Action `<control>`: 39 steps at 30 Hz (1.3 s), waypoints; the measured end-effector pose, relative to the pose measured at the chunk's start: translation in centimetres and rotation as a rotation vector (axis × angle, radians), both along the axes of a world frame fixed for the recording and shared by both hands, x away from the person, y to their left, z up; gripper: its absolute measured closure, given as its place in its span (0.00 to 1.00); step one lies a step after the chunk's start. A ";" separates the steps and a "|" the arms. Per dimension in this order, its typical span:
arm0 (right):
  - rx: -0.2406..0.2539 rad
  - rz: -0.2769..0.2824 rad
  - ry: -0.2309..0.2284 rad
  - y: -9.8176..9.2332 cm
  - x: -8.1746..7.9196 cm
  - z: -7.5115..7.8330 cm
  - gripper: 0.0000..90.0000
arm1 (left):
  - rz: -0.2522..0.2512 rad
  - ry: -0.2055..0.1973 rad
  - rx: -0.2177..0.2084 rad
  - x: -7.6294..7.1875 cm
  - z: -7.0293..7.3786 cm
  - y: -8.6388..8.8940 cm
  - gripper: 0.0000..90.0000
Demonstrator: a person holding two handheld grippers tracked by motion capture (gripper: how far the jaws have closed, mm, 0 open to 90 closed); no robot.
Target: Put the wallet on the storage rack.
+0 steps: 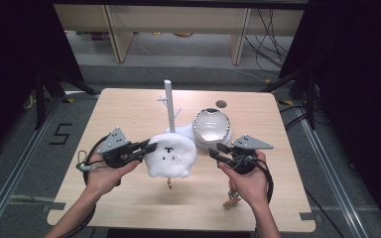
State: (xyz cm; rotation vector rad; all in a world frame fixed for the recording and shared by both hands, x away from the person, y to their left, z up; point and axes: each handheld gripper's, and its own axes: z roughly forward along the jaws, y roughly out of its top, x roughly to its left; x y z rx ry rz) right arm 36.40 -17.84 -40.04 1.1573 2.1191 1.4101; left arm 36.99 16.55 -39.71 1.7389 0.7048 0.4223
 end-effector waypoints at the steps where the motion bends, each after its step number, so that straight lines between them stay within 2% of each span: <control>1: 0.005 0.004 -0.007 0.1 0.0 0.2 0.68 | -0.002 0.001 -0.002 0.1 0.0 -0.2 0.88; 2: 0.016 0.000 0.007 0.3 -0.1 0.4 0.68 | -0.006 0.001 -0.003 0.2 0.0 -0.3 0.88; 3: 0.010 0.023 -0.010 0.5 0.1 0.7 0.67 | -0.007 0.002 0.000 0.2 -0.1 -0.4 0.88; 6: 0.004 0.022 -0.003 0.8 0.0 1.0 0.66 | -0.014 0.005 -0.003 0.4 -0.3 -0.8 0.88; 7: -0.002 0.034 -0.014 0.9 0.2 1.1 0.65 | -0.016 0.002 -0.002 0.4 -0.3 -1.0 0.88; 8: 0.003 0.038 0.010 1.3 0.1 1.3 0.63 | -0.017 0.003 -0.001 0.5 -0.4 -1.2 0.88; 9: 0.003 0.038 0.010 1.3 0.1 1.3 0.63 | -0.017 0.003 -0.001 0.5 -0.4 -1.2 0.88; 10: -0.001 0.066 -0.025 1.4 0.5 1.2 0.62 | -0.021 -0.003 -0.003 0.5 -0.4 -1.3 0.88; 11: 0.006 0.074 0.003 1.7 0.5 1.4 0.59 | -0.024 -0.010 -0.005 0.5 -0.3 -1.6 0.88; 13: -0.004 0.082 0.007 1.8 0.5 1.5 0.57 | -0.027 -0.014 -0.003 0.5 -0.2 -1.7 0.88; 14: 0.012 0.096 0.005 2.0 0.6 1.5 0.55 | -0.031 -0.013 -0.003 0.5 -0.2 -1.8 0.88; 15: -0.003 0.100 0.010 2.1 0.8 1.5 0.50 | -0.048 -0.016 -0.001 0.6 -0.2 -2.1 0.88; 16: -0.003 0.100 0.010 2.1 0.8 1.5 0.50 | -0.048 -0.016 -0.001 0.6 -0.2 -2.1 0.88; 17: 0.007 0.115 0.038 2.4 0.9 1.4 0.48 | -0.056 -0.021 -0.003 0.5 -0.2 -2.3 0.88; 22: 0.019 0.111 0.071 2.7 1.1 1.1 0.47 | -0.074 -0.041 -0.017 0.4 0.0 -3.0 0.88; 24: 0.000 0.127 0.053 2.5 1.2 0.9 0.61 | -0.081 -0.056 -0.014 0.2 0.1 -3.3 0.88; 25: 0.006 0.131 0.052 2.5 1.0 0.9 0.67 | -0.081 -0.059 -0.012 0.2 0.1 -3.4 0.88; 26: -0.005 0.134 0.023 2.4 1.1 0.9 0.72 | -0.081 -0.059 -0.012 0.2 0.1 -3.4 0.88; 27: 0.006 0.127 0.028 2.4 0.9 0.9 0.75 | -0.086 -0.053 -0.013 0.3 0.1 -3.4 0.88; 28: 0.006 0.127 0.028 2.4 0.9 0.9 0.75 | -0.095 -0.048 -0.017 0.4 0.1 -3.4 0.88; 30: -0.036 0.136 -0.028 2.0 0.8 1.1 0.80 | -0.096 -0.044 -0.031 0.5 0.0 -3.4 0.87; 32: -0.026 0.130 -0.045 2.0 0.6 1.0 0.83 | -0.102 -0.045 -0.033 0.6 -0.1 -3.5 0.86; 33: -0.050 0.124 -0.084 1.8 0.5 1.1 0.84 | -0.105 -0.053 -0.038 0.7 -0.1 -3.6 0.85; 35: -0.036 0.116 -0.083 1.8 0.4 1.0 0.85 | -0.105 -0.054 -0.036 0.7 -0.1 -3.6 0.84; 36: -0.028 0.099 -0.066 1.8 0.1 1.0 0.85 | -0.104 -0.055 -0.037 0.7 -0.2 -3.6 0.81; 37: -0.037 0.098 -0.105 1.7 0.3 1.0 0.86 | -0.116 -0.060 -0.037 0.9 -0.2 -3.7 0.78; 39: -0.038 0.114 -0.115 1.5 0.3 1.2 0.86 | -0.118 -0.064 -0.054 1.0 -0.3 -3.7 0.73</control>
